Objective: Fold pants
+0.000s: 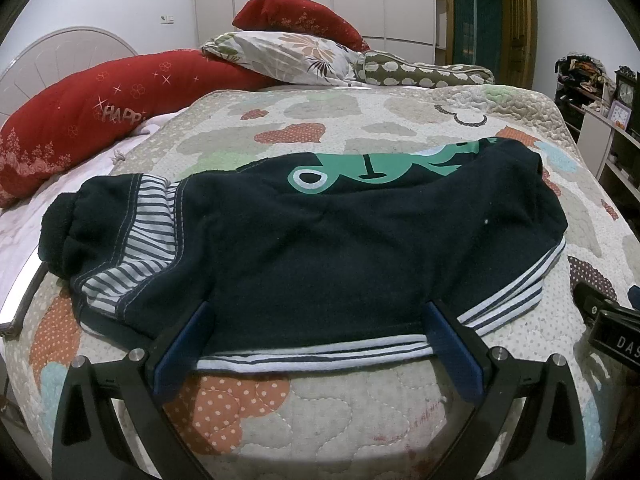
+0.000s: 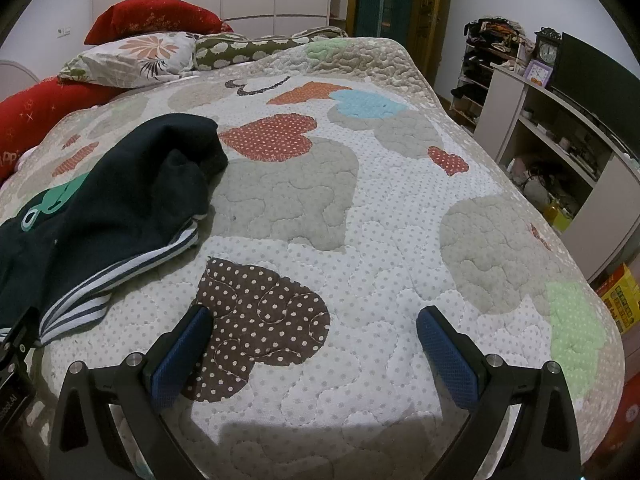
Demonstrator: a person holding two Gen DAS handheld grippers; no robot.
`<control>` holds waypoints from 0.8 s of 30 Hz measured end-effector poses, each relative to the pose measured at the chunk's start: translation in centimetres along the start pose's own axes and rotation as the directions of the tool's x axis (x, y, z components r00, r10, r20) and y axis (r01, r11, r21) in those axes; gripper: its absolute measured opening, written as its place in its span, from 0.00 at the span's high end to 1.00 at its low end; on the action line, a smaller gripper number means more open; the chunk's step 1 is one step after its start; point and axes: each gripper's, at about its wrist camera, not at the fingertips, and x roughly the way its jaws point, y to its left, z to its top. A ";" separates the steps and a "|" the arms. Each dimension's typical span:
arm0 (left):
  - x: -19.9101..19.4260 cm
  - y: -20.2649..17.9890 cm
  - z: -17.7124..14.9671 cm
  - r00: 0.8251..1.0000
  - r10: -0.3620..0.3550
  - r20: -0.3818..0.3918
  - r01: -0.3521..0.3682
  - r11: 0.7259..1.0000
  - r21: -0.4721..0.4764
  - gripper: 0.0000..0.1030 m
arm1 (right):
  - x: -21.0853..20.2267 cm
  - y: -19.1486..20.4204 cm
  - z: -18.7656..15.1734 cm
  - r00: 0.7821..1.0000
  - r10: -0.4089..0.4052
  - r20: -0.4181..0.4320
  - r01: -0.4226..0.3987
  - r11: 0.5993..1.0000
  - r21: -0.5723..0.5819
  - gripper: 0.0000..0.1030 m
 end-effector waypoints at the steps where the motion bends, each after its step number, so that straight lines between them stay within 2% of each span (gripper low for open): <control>1: 0.0 0.0 0.0 1.000 0.000 0.001 0.000 1.000 0.000 0.00 | 0.0 0.0 0.0 1.000 0.000 -0.002 0.000 1.000 0.000 0.01; 18: -0.2 -0.2 0.2 1.000 -0.004 0.004 0.004 1.000 0.002 0.00 | 0.2 -0.3 0.2 0.997 0.023 -0.077 -0.024 1.000 -0.008 0.01; 21: -0.4 -0.2 0.3 1.000 -0.020 -0.020 0.021 0.999 0.029 0.00 | -0.2 -0.5 -0.1 0.997 0.037 -0.072 -0.037 0.999 -0.009 0.01; 24: -1.4 -0.3 0.1 0.999 -0.015 -0.046 0.019 0.996 0.089 0.00 | -1.0 -0.3 -1.0 0.999 0.022 -0.031 -0.023 0.999 -0.035 0.01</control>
